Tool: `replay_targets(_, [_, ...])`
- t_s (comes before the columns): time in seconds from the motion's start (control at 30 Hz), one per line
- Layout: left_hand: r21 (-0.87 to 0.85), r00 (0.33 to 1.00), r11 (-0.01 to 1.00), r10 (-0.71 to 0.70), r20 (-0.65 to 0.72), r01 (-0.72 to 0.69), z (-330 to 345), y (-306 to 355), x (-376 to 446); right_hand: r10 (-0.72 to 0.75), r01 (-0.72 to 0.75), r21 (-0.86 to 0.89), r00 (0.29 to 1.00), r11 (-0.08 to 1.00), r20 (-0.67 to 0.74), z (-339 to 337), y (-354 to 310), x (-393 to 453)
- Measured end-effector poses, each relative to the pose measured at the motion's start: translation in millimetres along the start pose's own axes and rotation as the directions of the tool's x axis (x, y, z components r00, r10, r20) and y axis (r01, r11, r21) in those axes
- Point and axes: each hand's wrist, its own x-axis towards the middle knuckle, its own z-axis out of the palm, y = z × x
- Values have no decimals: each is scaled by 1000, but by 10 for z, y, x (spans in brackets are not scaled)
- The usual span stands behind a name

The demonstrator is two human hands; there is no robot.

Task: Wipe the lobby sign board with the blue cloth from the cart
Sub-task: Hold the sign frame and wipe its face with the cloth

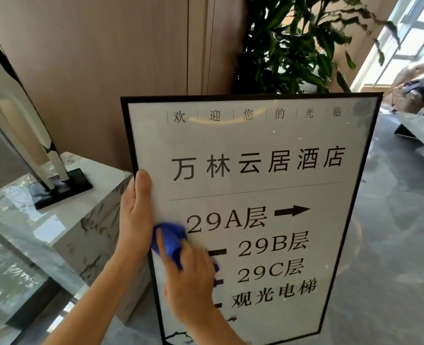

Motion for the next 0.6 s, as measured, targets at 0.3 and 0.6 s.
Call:
replay_targets(0.3, [49,999,997,-52,-6,52,11,8,4,-108,107,16,993,994,37,-282,617,-202])
replay_targets(0.6, [84,999,996,-36,-26,38,53,4,22,489,-532,-52,809,845,-328,-1082,2287,546])
